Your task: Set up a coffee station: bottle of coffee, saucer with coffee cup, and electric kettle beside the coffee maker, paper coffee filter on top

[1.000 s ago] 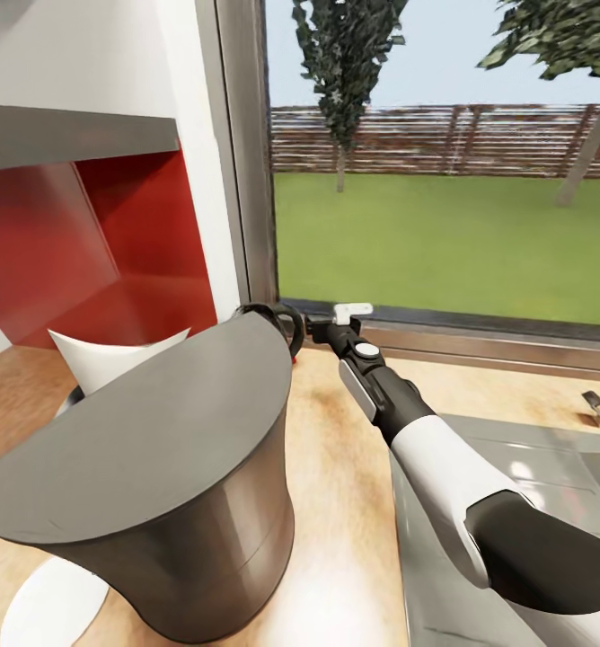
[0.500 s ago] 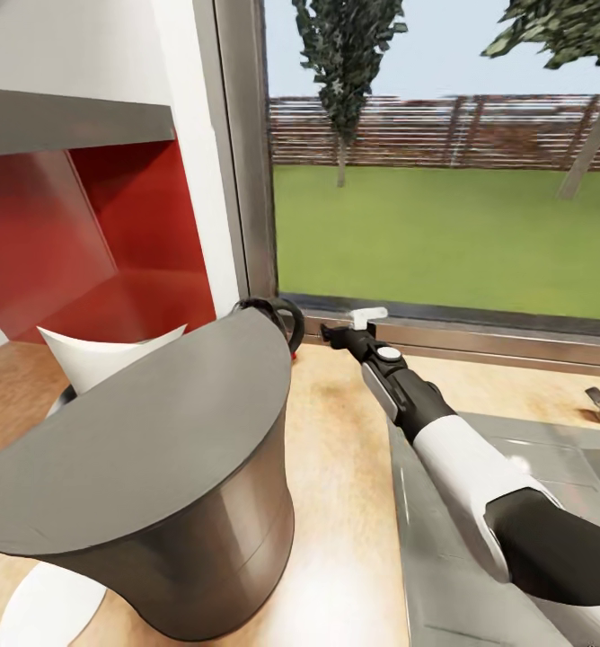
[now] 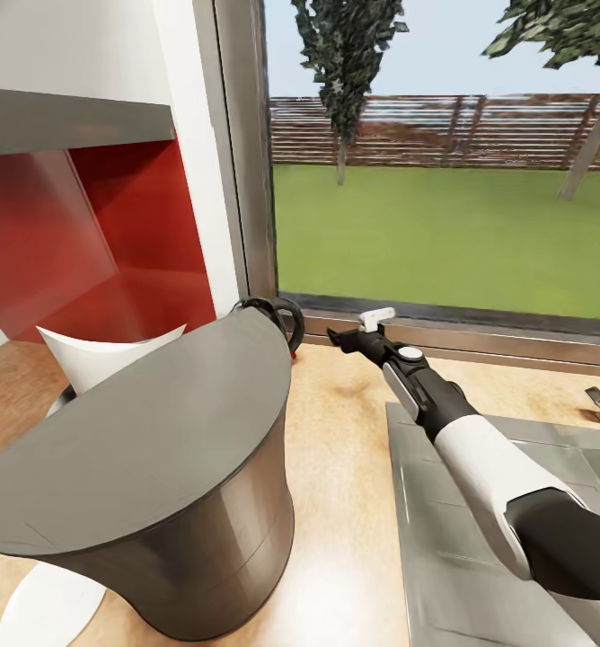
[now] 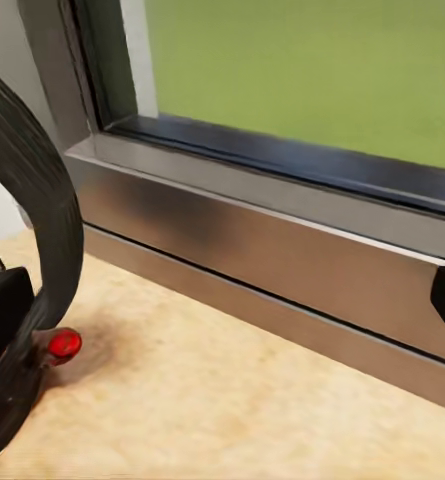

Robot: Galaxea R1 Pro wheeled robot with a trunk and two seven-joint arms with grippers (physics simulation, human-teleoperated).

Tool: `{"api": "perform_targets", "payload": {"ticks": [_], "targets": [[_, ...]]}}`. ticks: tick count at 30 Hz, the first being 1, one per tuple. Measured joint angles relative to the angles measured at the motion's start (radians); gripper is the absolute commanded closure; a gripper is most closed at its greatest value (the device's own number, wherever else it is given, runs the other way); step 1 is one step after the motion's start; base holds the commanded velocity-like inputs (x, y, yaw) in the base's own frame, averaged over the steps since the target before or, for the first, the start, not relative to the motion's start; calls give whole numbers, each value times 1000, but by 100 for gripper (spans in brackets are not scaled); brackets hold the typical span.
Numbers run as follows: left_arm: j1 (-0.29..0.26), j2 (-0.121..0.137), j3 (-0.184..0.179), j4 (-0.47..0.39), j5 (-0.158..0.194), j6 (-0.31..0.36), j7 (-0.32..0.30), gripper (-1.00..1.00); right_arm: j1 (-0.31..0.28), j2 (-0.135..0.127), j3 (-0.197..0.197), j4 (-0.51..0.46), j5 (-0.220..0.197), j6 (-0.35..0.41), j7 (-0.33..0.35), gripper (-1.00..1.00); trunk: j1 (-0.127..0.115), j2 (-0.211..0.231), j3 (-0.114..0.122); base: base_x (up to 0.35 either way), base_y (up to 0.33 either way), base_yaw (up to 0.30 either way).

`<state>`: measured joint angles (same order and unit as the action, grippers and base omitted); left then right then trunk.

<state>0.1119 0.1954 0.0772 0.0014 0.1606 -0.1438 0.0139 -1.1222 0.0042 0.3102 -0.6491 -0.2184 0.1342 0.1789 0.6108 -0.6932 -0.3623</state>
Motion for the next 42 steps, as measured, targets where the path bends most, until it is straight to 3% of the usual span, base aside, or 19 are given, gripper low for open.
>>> {"api": "perform_targets", "payload": {"ticks": [4,8,42], "targets": [[0,0,1,0,0,0,0,-100,0,3,0,0,37,0,14,-100,0,0,0,0,0,0],[0,0,1,0,0,0,0,-100,0,6,1,0,48,0,18,-100,0,0,0,0,0,0],[0,-1,1,0,0,0,0,-100,0,8,0,-10,47,-2,20,-100,0,0,-34,0,0,83]]}}
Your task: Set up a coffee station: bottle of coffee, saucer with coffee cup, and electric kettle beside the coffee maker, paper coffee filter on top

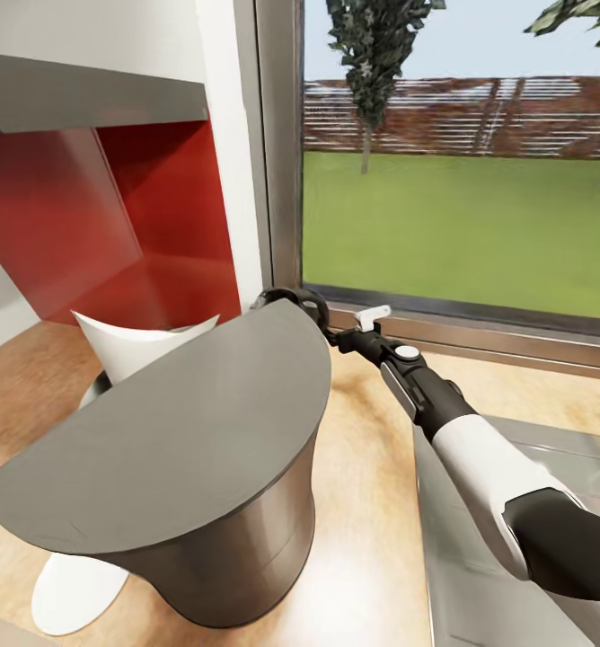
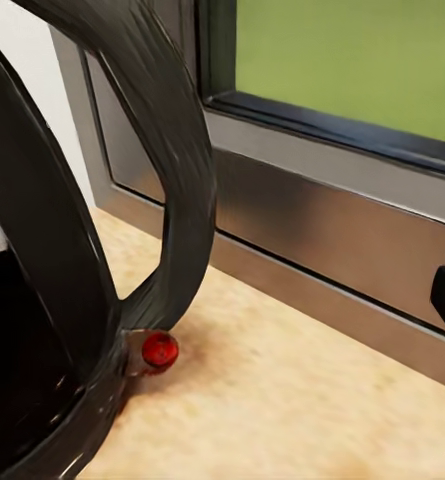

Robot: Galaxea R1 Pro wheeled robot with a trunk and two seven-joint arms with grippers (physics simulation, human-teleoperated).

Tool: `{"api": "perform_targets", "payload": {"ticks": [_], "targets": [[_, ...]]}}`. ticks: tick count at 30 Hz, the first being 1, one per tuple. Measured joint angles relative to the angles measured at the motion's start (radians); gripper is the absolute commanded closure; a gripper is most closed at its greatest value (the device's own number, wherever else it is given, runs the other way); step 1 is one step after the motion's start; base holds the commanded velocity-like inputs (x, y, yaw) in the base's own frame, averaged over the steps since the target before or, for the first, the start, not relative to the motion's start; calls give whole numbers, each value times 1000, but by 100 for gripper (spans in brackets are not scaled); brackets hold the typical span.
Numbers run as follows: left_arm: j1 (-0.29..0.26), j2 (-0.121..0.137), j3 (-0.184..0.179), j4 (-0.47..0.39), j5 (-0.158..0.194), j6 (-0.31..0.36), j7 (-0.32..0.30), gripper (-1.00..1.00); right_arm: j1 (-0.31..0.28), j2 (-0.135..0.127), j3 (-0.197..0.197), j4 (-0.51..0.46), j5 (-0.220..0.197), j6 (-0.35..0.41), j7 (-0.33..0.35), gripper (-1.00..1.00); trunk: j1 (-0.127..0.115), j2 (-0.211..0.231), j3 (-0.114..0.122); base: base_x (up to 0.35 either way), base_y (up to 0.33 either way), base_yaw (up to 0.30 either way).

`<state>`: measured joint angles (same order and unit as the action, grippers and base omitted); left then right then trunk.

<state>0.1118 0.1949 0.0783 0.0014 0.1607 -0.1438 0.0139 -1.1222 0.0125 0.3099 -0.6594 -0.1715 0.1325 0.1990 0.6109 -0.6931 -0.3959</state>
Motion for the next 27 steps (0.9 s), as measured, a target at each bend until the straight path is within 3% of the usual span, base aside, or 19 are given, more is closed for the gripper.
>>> {"api": "perform_targets", "payload": {"ticks": [20,27], "targets": [[0,0,0,0,0,0,0,-100,0,0,-3,-6,0,0,-1,-100,0,0,-32,0,0,0],[0,-1,0,-2,0,0,0,-100,0,-2,-9,-83,1,1,-7,-100,0,0,-37,0,0,0]]}}
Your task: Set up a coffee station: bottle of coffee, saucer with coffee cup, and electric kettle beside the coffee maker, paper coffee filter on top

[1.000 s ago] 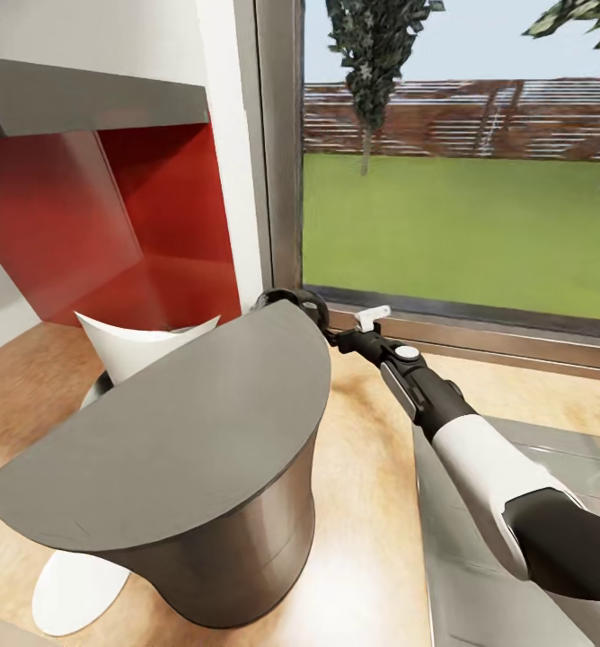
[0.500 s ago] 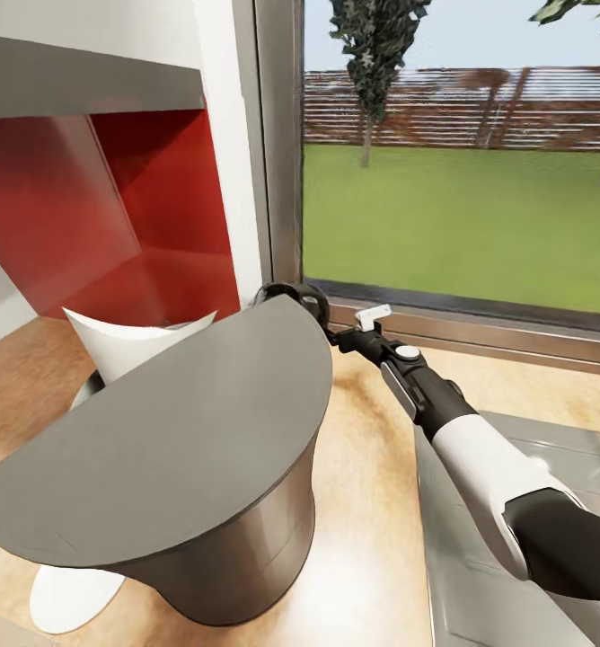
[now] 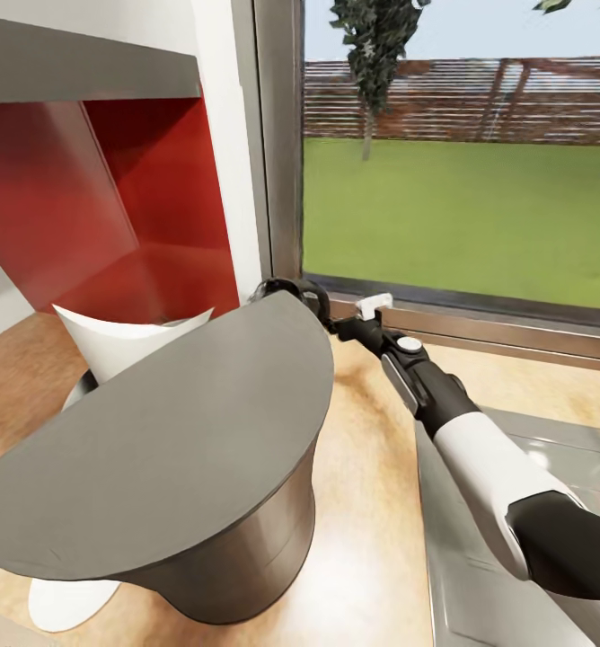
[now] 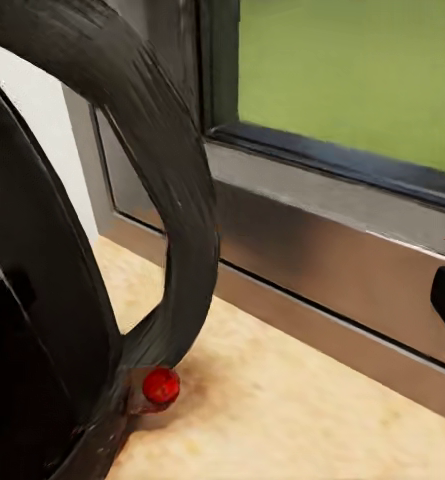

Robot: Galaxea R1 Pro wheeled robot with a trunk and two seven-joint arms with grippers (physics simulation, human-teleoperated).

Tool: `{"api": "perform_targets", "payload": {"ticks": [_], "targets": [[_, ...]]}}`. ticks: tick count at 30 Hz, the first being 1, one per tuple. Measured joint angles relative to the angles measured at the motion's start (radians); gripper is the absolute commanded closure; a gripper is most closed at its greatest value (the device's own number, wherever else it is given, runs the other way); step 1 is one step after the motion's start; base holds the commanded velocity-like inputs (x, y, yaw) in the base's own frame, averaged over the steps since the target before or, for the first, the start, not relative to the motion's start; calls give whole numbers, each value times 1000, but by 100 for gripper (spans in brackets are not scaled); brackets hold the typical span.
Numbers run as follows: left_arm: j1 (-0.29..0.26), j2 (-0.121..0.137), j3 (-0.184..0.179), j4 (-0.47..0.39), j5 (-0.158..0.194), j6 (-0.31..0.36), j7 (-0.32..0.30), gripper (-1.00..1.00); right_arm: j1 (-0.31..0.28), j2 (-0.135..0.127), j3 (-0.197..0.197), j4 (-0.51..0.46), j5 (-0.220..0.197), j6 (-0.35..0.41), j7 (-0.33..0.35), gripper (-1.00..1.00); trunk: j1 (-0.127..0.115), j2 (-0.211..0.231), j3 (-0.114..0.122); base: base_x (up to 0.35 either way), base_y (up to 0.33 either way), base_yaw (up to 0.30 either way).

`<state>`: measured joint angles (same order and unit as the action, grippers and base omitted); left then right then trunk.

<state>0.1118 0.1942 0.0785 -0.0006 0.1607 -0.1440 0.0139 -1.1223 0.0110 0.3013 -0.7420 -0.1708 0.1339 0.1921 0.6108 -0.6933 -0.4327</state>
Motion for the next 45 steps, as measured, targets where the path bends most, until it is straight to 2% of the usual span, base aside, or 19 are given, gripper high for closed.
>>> {"api": "perform_targets", "payload": {"ticks": [4,15,25,34,45], "targets": [[0,0,0,0,0,0,0,-100,0,-1,-2,-73,0,3,-2,-100,0,0,0,0,0,0],[-1,0,0,0,0,0,0,-100,0,-1,-3,-100,1,3,-3,-100,0,0,0,0,0,0],[-1,1,0,0,0,0,0,-100,0,-11,-3,-104,5,3,-7,-100,0,0,0,0,0,0],[-1,2,0,-1,0,0,0,-100,0,-12,2,-99,9,2,-65,-100,0,0,0,0,0,0],[-2,2,0,-1,0,0,0,-100,0,-12,4,-99,8,2,-70,-100,0,0,-8,0,0,0]]}}
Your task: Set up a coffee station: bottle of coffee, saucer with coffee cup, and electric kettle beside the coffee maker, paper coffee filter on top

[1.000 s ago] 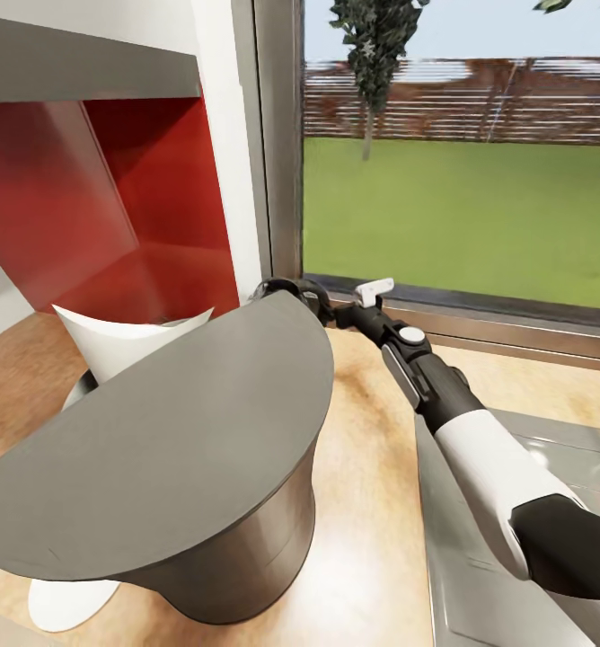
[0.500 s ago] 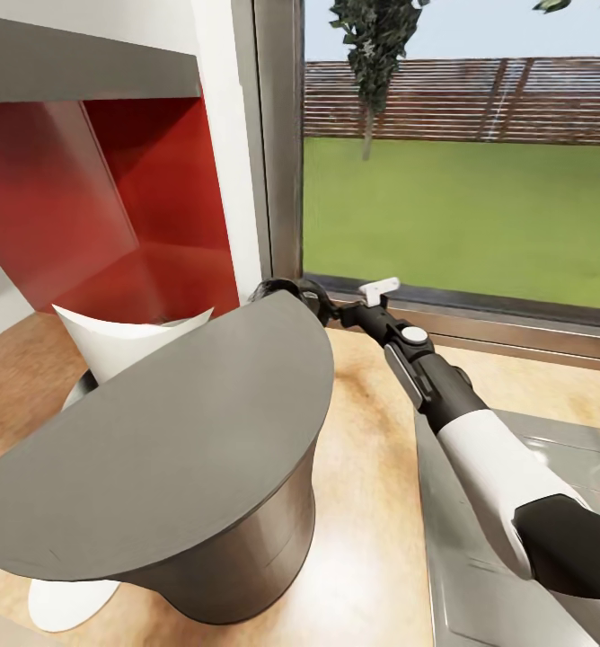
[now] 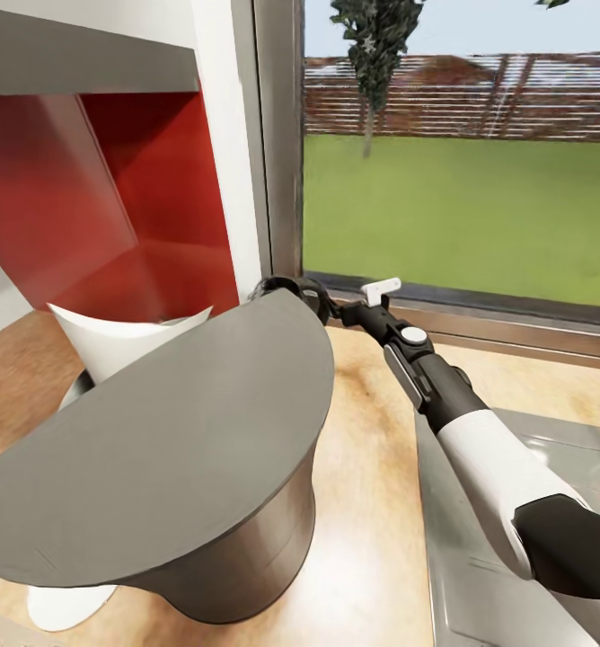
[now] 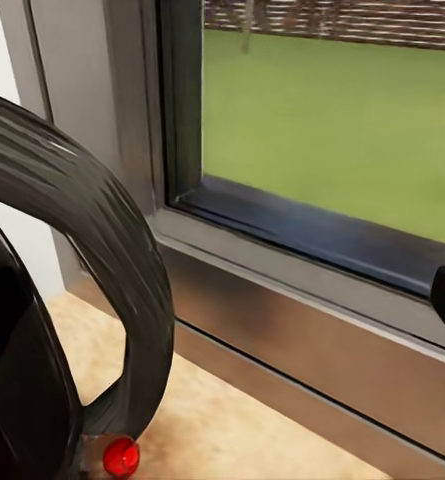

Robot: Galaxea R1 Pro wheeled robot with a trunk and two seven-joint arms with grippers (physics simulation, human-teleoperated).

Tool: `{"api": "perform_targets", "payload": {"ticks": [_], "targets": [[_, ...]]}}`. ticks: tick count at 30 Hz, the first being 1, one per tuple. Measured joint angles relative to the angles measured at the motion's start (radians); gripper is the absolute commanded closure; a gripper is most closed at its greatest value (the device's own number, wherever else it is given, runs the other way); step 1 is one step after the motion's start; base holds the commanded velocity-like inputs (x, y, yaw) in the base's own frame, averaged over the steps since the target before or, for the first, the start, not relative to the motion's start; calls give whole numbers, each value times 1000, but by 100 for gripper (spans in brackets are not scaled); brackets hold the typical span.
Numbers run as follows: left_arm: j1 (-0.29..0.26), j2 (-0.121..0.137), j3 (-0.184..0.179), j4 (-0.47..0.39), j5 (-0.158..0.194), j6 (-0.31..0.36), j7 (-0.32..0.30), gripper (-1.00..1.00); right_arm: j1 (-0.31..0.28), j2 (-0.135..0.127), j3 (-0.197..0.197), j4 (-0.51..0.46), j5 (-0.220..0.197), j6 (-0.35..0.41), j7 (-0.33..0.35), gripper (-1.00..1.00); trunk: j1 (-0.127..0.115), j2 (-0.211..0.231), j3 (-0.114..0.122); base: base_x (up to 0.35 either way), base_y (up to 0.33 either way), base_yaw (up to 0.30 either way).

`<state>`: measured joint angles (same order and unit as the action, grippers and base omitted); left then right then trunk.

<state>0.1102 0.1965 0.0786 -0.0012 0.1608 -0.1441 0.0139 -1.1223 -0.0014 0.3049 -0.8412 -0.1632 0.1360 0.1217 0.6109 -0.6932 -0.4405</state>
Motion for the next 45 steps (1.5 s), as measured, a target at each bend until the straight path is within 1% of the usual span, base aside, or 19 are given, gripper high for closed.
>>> {"api": "perform_targets", "payload": {"ticks": [20,22,28,38,45], "targets": [[0,-1,0,2,0,0,0,-100,0,-1,-8,-4,0,-1,-1,-100,0,0,-30,0,0,0],[0,-1,0,1,0,0,0,-100,0,-1,-8,-6,0,-1,-17,-100,0,0,-31,0,0,0],[0,-1,0,0,0,0,0,-100,0,0,-4,-10,-1,-2,-98,-100,0,0,-31,0,0,0],[0,-1,0,1,0,0,0,-100,0,1,-3,-12,-3,-2,-103,-100,0,0,-31,0,0,1],[0,0,0,0,0,0,0,-100,0,1,-1,-12,-3,-2,-103,-100,0,0,-35,0,0,75]]}}
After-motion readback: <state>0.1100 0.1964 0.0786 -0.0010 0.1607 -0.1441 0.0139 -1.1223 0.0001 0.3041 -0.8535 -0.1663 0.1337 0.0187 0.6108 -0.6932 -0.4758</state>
